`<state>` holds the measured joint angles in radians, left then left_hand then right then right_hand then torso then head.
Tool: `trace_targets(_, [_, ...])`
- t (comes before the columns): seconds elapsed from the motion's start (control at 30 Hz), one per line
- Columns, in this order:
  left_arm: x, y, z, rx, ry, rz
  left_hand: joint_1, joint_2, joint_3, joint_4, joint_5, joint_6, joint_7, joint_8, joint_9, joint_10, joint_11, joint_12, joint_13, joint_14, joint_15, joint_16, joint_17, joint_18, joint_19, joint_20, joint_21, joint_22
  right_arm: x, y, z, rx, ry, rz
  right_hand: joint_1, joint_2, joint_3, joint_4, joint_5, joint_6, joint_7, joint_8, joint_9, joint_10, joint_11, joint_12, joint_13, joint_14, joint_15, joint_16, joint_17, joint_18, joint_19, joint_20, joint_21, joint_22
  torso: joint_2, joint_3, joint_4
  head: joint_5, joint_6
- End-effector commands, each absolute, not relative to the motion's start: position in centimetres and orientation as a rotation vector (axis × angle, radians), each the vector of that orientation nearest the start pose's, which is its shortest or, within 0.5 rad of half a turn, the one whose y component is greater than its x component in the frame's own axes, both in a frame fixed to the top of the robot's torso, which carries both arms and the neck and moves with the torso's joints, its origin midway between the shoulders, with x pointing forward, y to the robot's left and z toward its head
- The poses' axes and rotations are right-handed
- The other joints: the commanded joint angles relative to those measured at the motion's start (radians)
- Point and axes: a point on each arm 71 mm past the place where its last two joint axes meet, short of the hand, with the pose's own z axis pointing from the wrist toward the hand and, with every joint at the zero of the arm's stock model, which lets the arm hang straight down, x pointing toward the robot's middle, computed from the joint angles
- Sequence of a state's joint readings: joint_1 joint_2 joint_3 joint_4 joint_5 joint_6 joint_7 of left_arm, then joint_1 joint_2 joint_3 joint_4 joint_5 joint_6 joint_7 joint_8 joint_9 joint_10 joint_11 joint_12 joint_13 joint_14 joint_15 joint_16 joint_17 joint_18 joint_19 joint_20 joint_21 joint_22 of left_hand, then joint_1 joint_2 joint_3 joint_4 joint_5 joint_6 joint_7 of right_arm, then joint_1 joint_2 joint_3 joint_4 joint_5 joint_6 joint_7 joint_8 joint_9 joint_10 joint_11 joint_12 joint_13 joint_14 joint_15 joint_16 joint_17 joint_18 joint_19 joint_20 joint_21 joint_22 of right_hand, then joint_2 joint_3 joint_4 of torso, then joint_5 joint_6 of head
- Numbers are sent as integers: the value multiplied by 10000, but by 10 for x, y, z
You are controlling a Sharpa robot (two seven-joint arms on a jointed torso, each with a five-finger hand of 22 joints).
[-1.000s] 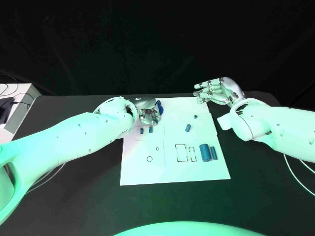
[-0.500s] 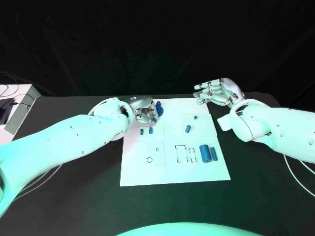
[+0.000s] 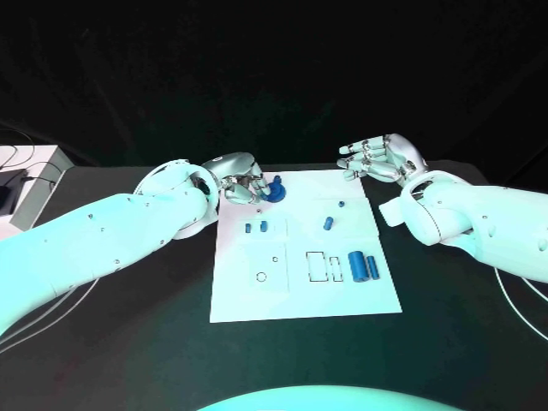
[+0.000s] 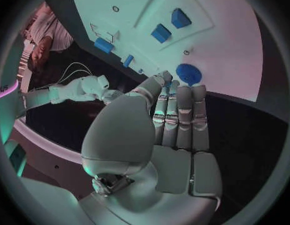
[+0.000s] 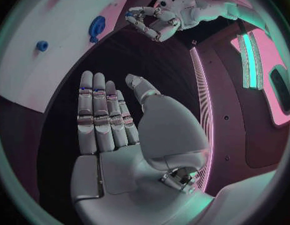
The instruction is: Assemble the parts on the task board
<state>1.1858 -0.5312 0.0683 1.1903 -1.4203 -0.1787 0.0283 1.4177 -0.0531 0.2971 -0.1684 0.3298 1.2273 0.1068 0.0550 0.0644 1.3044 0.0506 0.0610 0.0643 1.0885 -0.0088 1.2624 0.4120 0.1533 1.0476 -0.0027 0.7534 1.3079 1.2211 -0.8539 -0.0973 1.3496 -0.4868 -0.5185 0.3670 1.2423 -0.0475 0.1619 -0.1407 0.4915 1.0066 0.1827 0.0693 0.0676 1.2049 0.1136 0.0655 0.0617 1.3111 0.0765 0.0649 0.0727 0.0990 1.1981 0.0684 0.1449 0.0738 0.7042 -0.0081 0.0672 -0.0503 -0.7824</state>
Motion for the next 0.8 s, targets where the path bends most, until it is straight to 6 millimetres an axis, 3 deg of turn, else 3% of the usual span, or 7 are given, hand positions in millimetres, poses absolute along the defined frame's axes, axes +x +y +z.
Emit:
trace_targets(0.03, [543,129,-181,1615,17228,-7963,-87,-17,-61,36,36,-53,24,68,9,-25,42,23,2,47,21,-73,20,68,3,61,40,129,514,-272,-185,6401,13757,10735,-86,6,37,5,63,-23,21,-31,-1,-18,-17,-28,-16,-38,-50,-19,-8,72,-52,10,34,0,13,6,-9,25,0])
trace_targets(0.53, [546,136,-197,1534,17728,-7575,-59,-13,-71,63,37,-76,26,69,9,-47,48,24,2,45,25,-89,65,64,-4,60,29,122,514,-270,-185,6390,13769,10774,-86,6,37,5,63,-23,21,-31,-1,-18,-17,-28,-16,-38,-50,-19,-8,72,-52,10,34,0,31,11,-47,54,-3])
trace_targets(0.8, [548,142,-207,1436,17952,-7302,-46,-15,-67,63,36,-87,32,70,10,-52,52,27,3,42,29,-95,76,65,-4,60,30,124,514,-269,-185,6390,13769,10780,-86,6,37,5,63,-23,21,-31,-1,-18,-17,-28,-16,-38,-50,-19,-8,72,-52,10,34,0,22,14,-27,42,-25])
